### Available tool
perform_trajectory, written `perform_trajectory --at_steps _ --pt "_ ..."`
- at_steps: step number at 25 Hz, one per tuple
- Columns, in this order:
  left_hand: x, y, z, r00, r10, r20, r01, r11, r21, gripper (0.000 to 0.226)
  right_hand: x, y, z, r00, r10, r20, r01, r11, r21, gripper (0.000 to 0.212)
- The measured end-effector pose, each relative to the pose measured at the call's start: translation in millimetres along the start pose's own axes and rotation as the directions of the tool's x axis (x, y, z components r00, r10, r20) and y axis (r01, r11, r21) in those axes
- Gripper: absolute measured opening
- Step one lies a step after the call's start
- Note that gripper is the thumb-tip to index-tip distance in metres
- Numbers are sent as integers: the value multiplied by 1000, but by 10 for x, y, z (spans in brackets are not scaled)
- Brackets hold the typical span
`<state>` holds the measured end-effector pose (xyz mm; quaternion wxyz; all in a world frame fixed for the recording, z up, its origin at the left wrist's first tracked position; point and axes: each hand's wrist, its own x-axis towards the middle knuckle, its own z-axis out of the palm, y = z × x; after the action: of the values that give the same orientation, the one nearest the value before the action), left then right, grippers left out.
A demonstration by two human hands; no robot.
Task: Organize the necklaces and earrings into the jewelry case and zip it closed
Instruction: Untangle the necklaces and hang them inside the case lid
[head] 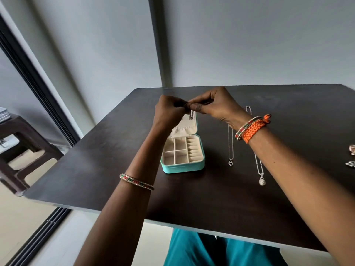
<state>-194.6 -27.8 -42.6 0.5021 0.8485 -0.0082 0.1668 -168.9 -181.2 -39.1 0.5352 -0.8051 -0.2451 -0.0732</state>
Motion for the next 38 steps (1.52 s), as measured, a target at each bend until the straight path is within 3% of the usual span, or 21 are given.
perform_trajectory --at_steps 5,9,12,15,18,21,23,25,29,33,38 --pt "66 -190 -99 995 -98 -22 91 972 -214 10 142 5 180 995 50 88 -61 990 125 16" --pt "76 -318 -122 994 -87 -72 65 964 -258 12 198 47 306 985 138 103 -158 960 231 26" --pt "81 -374 -123 989 -76 -125 42 966 -257 8 227 84 376 989 139 55 -148 963 227 26" --pt "88 -439 -122 984 -104 -143 61 959 -278 9 250 101 453 995 87 -40 -83 991 106 17" --pt "90 -506 -156 987 -66 -145 37 981 -192 10 221 51 536 993 -23 -115 6 990 -144 9" --pt "85 -539 -222 992 18 -128 -26 998 -60 2 195 -11 574 987 -130 -97 97 953 -288 7" --pt "66 -530 -281 996 20 -91 -24 999 -36 14 197 -37 556 988 -138 -71 110 945 -309 6" --pt "62 -516 -335 995 -9 -102 0 996 -87 20 200 -53 535 988 -145 -53 119 933 -339 7" --pt "133 -622 -306 949 -166 -267 118 975 -186 23 179 -102 531 990 -139 34 141 913 -383 7" --pt "100 -662 -212 956 -294 8 280 902 -328 30 193 -147 583 986 -115 120 155 897 -413 6" --pt "73 -580 -245 936 -348 48 320 785 -530 19 190 -80 711 975 -222 23 196 801 -566 13"
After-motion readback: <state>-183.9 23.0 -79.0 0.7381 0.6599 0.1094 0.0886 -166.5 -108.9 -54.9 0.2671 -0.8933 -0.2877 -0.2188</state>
